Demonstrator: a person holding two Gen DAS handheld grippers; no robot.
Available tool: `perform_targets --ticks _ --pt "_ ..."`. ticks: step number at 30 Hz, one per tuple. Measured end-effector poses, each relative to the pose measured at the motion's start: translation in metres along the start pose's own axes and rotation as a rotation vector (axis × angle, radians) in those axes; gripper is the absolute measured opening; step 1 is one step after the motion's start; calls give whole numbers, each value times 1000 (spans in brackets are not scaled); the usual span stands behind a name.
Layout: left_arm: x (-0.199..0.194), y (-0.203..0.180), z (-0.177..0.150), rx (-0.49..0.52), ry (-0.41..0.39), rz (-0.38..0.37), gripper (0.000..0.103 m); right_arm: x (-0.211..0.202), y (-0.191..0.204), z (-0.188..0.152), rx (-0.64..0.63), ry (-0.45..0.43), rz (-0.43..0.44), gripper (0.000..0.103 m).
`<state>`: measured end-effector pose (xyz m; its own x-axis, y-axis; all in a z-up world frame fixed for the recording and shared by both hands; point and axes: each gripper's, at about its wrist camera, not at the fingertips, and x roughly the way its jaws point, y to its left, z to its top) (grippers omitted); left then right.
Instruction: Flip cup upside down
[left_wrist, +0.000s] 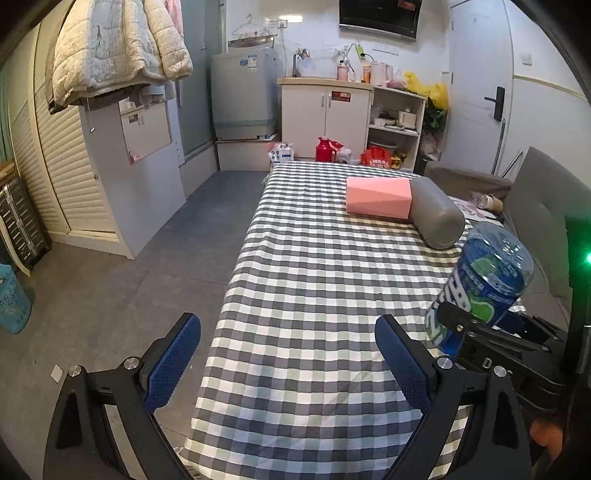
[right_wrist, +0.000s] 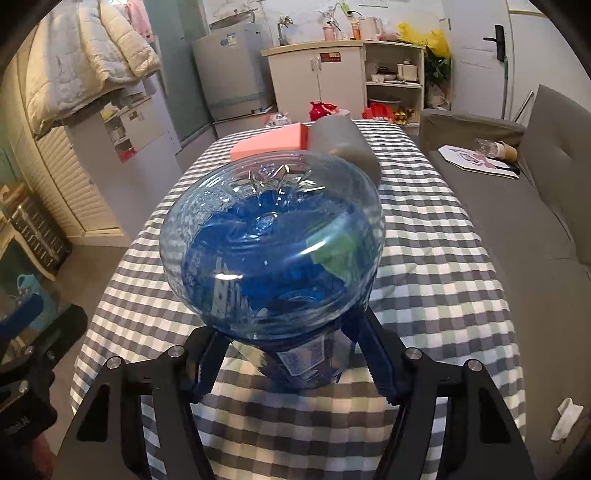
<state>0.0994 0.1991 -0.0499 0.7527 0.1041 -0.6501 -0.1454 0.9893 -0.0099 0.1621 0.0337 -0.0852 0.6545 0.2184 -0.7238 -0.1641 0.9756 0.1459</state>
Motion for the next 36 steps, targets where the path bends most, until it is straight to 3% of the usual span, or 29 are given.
perform_targets --ticks 8,10,13,22,24,27,30,36 --pt "-3 -1 -1 14 -14 4 98 4 4 1 -19 2 0 67" --pt "-6 -3 -1 19 -22 -5 98 4 2 -1 -12 27 -22 83" --pt "-14 -7 -5 31 -29 -17 98 -10 -4 -7 4 17 -30 86" --pt "-55 -19 -10 67 -116 -38 98 -97 -10 -26 -18 -103 -97 87" --pt "-76 -23 -12 69 -202 -46 98 -115 -11 -31 -32 -140 -134 87" --pt "-94 -26 -15 87 -265 -83 99 -141 -12 -40 -47 -214 -185 96" --pt "-104 -27 -21 98 -298 -92 103 -158 -16 -47 -14 -265 -183 103" --pt "-114 -21 -34 104 -334 -114 103 -169 -10 -60 -16 -333 -190 103"
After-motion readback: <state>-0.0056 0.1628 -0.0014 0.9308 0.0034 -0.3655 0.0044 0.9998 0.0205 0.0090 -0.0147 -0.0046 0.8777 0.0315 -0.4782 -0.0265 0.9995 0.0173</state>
